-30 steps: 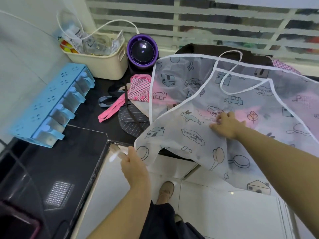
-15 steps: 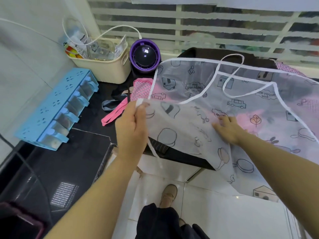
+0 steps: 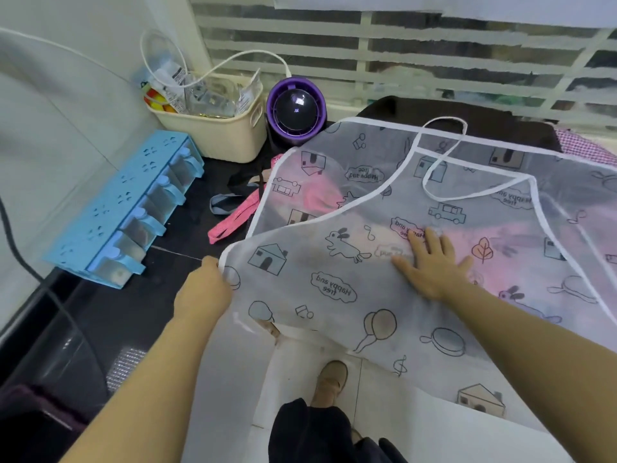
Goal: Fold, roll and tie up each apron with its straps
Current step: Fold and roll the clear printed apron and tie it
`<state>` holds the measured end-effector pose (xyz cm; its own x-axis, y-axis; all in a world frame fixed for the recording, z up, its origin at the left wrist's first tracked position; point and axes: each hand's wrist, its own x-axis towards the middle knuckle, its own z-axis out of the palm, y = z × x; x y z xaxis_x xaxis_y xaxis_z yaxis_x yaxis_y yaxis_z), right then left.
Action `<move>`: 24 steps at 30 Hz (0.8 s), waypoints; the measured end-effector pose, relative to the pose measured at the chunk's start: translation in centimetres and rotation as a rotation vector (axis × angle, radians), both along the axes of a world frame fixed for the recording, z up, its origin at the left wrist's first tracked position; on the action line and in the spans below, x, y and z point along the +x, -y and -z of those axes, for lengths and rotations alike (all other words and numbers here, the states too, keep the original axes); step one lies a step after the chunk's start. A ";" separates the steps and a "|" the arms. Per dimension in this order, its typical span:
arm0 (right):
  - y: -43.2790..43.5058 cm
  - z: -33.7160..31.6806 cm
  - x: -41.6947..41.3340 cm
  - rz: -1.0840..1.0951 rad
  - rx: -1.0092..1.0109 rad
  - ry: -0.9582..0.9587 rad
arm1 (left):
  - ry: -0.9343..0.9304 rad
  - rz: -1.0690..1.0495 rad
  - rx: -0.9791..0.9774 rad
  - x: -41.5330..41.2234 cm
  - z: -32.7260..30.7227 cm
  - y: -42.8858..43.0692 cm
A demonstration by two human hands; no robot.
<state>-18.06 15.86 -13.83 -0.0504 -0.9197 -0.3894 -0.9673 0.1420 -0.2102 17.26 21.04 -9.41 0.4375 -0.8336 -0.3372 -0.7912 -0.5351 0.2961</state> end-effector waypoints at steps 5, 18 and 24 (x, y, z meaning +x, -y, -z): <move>0.4 -0.1 0.0 -0.003 0.049 -0.001 | 0.064 0.166 -0.424 -4.0 -1.0 2.2; 0.4 0.7 -0.4 0.052 -0.035 0.035 | 0.108 0.589 -0.764 -5.4 -1.7 7.3; 0.4 1.4 -0.6 0.021 -0.011 -0.002 | -0.361 0.501 0.182 -4.6 -1.3 8.6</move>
<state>-18.61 15.48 -15.24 -0.0710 -0.9227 -0.3790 -0.9646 0.1603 -0.2095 12.67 12.39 -8.10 -0.1573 -0.8228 -0.5462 -0.8260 -0.1935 0.5294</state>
